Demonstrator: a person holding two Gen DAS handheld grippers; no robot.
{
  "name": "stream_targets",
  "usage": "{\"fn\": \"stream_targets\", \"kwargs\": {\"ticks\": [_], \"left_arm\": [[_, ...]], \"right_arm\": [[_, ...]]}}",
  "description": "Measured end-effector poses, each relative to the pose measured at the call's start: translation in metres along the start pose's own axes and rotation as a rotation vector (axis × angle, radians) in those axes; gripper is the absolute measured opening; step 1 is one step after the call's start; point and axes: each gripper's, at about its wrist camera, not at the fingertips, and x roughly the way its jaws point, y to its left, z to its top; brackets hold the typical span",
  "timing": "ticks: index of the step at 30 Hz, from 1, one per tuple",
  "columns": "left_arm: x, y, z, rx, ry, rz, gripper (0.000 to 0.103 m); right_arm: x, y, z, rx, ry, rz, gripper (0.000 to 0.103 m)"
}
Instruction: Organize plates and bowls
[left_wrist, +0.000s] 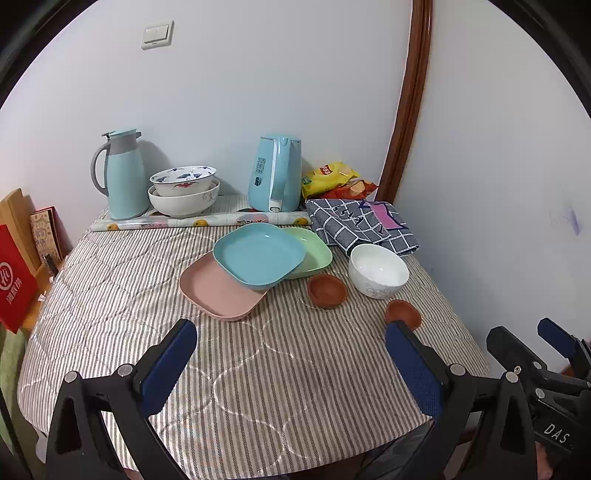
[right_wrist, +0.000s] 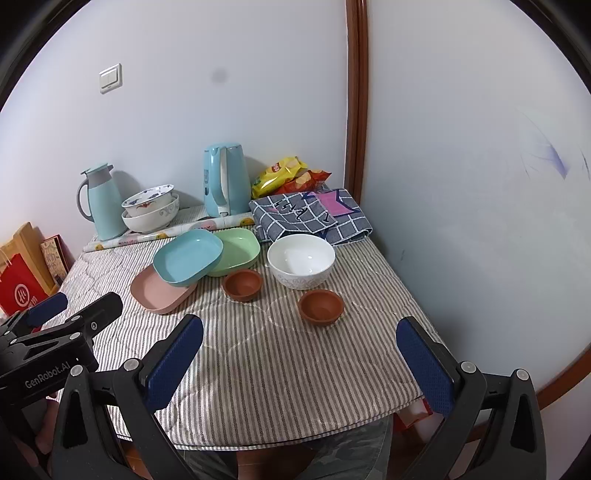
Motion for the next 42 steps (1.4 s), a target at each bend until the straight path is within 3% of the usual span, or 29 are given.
{"fn": "stream_targets", "kwargs": {"ticks": [42], "left_arm": [[-0.0003,-0.0019,0.0042,0.019,-0.006,0.005,0.103]], "right_arm": [[-0.0019,-0.0008,-0.0012,0.018,-0.014,0.008,0.103]]}}
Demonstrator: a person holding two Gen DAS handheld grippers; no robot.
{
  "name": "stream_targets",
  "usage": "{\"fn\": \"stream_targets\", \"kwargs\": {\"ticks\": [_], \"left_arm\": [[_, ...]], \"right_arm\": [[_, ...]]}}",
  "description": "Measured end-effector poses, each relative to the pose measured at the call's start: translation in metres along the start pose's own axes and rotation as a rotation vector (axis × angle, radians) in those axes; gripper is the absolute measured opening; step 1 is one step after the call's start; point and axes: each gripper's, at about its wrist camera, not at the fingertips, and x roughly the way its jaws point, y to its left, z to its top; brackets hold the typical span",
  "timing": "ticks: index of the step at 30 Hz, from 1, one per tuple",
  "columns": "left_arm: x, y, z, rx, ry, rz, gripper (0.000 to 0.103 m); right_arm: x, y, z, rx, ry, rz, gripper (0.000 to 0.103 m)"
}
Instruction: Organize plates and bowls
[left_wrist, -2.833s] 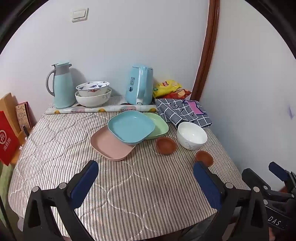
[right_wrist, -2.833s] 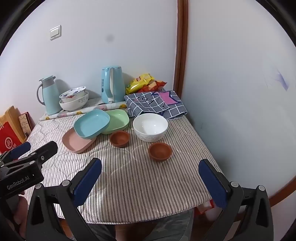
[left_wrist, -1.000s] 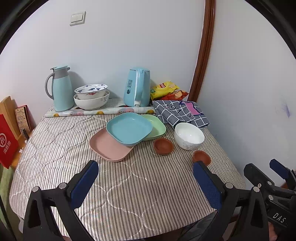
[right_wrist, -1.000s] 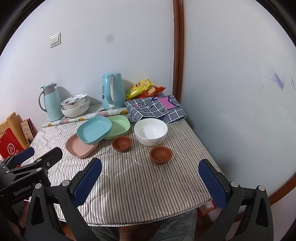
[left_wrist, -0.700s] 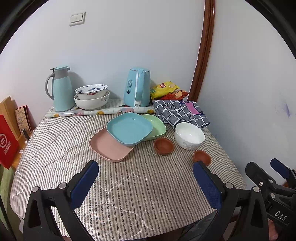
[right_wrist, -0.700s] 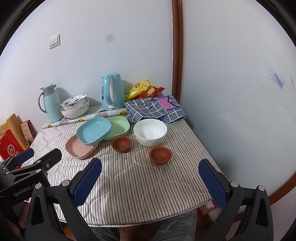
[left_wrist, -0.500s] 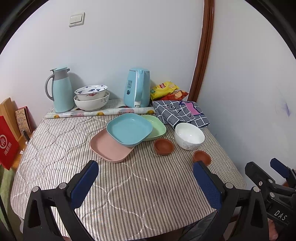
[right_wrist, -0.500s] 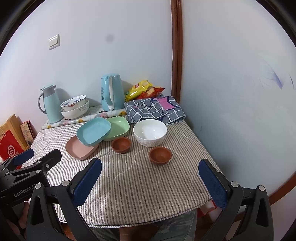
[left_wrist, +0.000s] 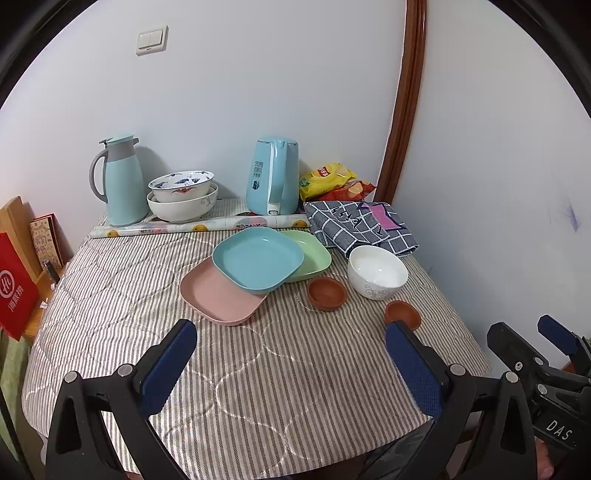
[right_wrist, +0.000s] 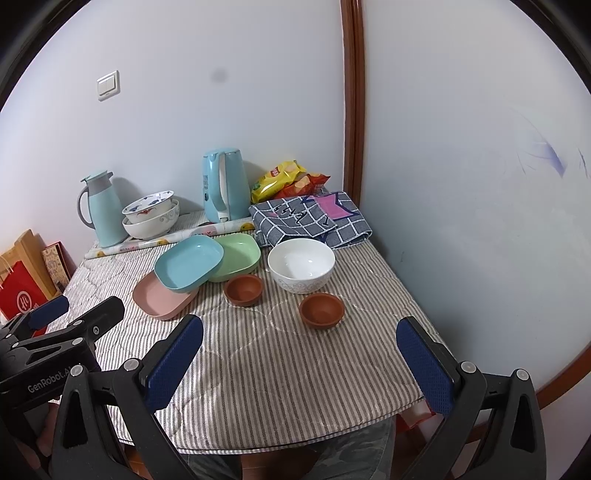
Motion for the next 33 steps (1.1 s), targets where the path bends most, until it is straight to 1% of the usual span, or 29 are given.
{"fn": "stream_targets", "kwargs": {"ticks": [11,15,23,27,33], "left_arm": [[0.004,0.007,0.003,-0.014,0.001,0.013,0.103],[0.009,0.009,0.004,-0.016,-0.002,0.034,0.103],[0.029,0.021,0.013,-0.029,0.024,0.051,0.103],[0.042,0.028,0.02,-0.035,0.039,0.041,0.103],[0.065,0.034,0.031,-0.044,0.067,0.029,0.103]], "right_arm": [[0.006,0.006,0.002,-0.017,0.003,0.01,0.103],[0.011,0.009,0.005,-0.021,0.005,0.024,0.103],[0.029,0.018,0.012,-0.041,0.006,0.025,0.103],[0.04,0.023,0.017,-0.031,0.003,0.056,0.103],[0.061,0.034,0.027,-0.061,0.031,0.046,0.103]]}}
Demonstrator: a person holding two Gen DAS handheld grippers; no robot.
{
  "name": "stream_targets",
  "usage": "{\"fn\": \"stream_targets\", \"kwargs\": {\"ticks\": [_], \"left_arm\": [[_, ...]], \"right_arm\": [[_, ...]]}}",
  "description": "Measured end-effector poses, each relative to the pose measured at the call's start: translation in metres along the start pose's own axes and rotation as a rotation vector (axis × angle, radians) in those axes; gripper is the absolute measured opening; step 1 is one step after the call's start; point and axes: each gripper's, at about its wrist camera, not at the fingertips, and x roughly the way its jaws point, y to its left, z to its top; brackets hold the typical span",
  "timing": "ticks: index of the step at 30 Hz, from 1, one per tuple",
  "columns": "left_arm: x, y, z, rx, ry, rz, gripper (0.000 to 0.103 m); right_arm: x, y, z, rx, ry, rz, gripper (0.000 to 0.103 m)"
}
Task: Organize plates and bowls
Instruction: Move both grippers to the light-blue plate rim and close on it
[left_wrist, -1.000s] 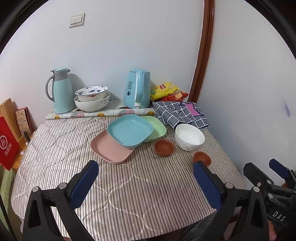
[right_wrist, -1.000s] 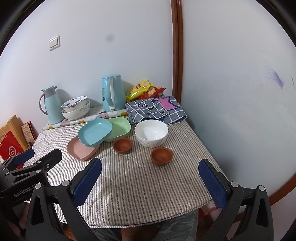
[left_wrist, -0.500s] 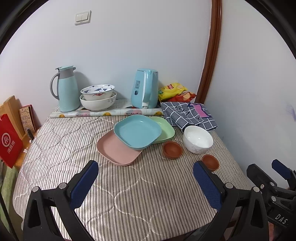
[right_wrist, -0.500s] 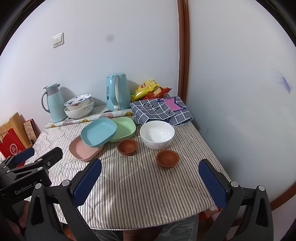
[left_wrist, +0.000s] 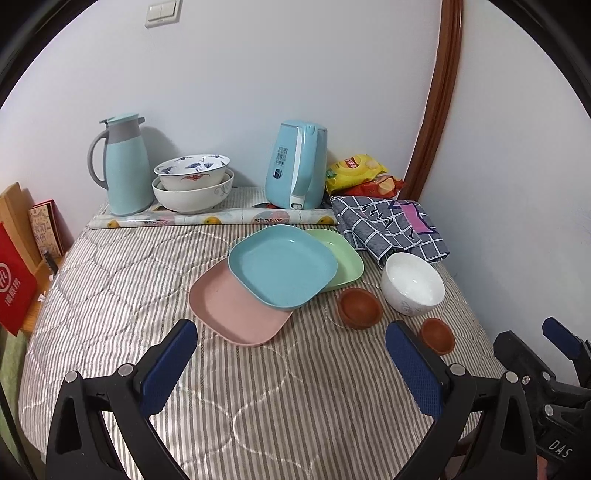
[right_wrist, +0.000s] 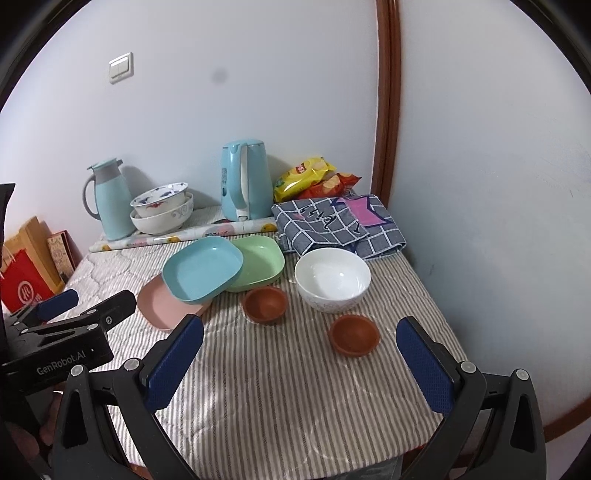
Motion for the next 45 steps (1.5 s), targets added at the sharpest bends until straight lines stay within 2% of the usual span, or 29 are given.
{"fn": "stream_targets", "kwargs": {"ticks": [9,18,26,28,30,34,37,43,45], "left_arm": [[0.04,0.01,0.022,-0.009,0.037,0.007,0.103],[0.085,0.033,0.044,-0.034,0.075,0.026,0.1],[0.124,0.051,0.058,-0.059,0.114,0.037,0.099],[0.134,0.056,0.06,-0.063,0.128,0.034,0.094],[0.144,0.061,0.063,-0.07,0.142,0.036,0.094],[0.162,0.07,0.067,-0.09,0.158,0.036,0.088],[0.175,0.073,0.07,-0.087,0.167,0.039,0.087],[0.197,0.079,0.072,-0.093,0.194,0.029,0.07],[0.201,0.08,0.071,-0.096,0.199,0.02,0.069]], "right_arm": [[0.054,-0.002,0.018,0.04,0.078,0.02,0.102],[0.099,0.007,0.04,0.026,0.104,0.025,0.1],[0.146,0.024,0.059,-0.006,0.149,0.069,0.088],[0.156,0.029,0.063,-0.012,0.156,0.079,0.085],[0.17,0.034,0.067,-0.018,0.168,0.09,0.083],[0.194,0.042,0.07,-0.027,0.207,0.122,0.068],[0.211,0.05,0.071,-0.039,0.23,0.14,0.064],[0.233,0.061,0.067,-0.047,0.268,0.168,0.054],[0.238,0.065,0.065,-0.054,0.281,0.181,0.052]]}}
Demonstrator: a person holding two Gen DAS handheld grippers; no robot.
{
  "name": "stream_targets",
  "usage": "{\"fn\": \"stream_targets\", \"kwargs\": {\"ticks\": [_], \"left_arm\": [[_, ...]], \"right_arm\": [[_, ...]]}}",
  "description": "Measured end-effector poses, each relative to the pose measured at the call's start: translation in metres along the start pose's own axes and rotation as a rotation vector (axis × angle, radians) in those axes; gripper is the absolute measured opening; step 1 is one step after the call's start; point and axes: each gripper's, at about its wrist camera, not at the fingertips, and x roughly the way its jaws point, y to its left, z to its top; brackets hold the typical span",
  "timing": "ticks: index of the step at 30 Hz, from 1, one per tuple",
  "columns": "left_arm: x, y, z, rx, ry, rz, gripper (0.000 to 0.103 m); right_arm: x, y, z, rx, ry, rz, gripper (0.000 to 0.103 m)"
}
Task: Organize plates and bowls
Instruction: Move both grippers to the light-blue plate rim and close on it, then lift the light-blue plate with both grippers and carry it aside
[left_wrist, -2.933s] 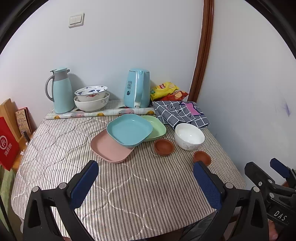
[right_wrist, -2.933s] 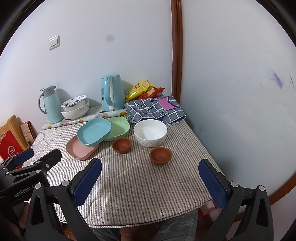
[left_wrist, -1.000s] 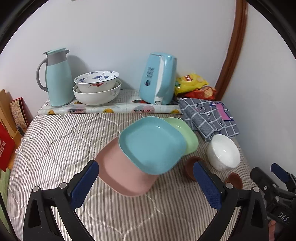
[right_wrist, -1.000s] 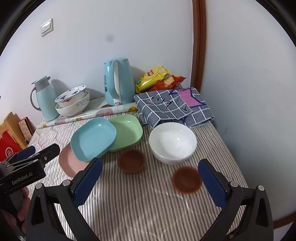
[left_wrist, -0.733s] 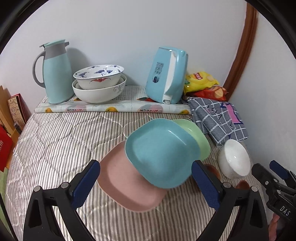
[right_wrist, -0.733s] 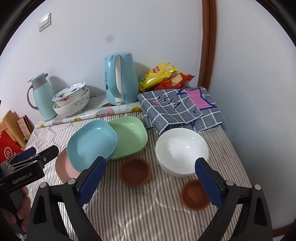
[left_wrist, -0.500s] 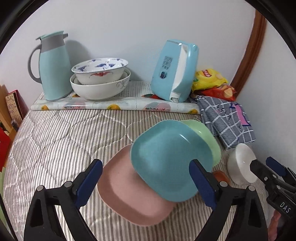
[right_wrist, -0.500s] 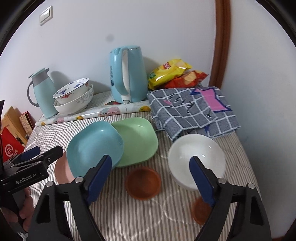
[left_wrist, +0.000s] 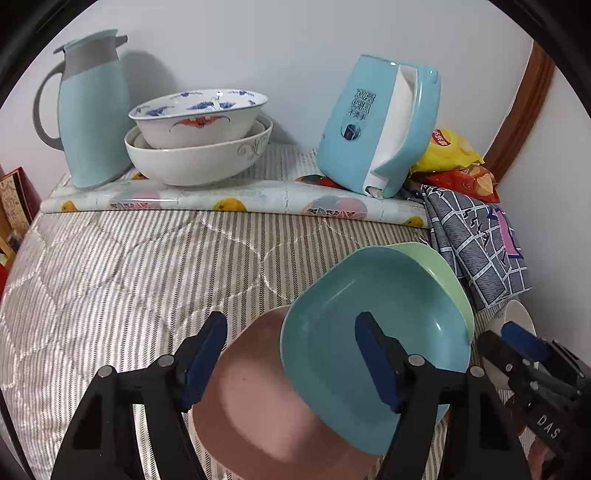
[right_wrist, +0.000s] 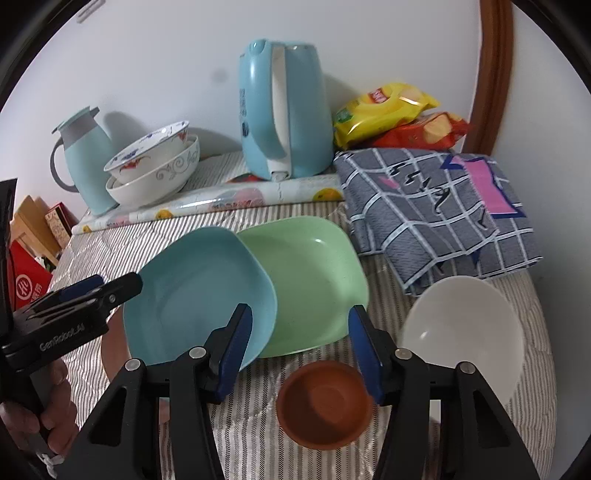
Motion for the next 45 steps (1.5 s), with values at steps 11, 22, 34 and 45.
{"fn": "stream_targets", "kwargs": {"ticks": [11,22,34,45], "left_arm": [[0.025,0.004,-0.003,-0.014,0.038,-0.032,0.042],[0.024,0.001,-0.005,-0.005,0.026,-0.057,0.012],[-0.015,0.012,-0.005,-0.019,-0.035,-0.08,0.011],[-0.049,0.033,-0.012,-0.041,-0.081,-0.066,0.011]], "right_arm": [[0.032,0.013,-0.004,-0.022,0.07,0.009,0.037],[0.037,0.019,-0.006,-0.042,0.043,-0.014,0.011],[0.002,0.029,-0.005,-0.043,-0.015,0.01,0.01],[-0.027,0.057,-0.01,-0.068,-0.057,0.028,0.01]]}}
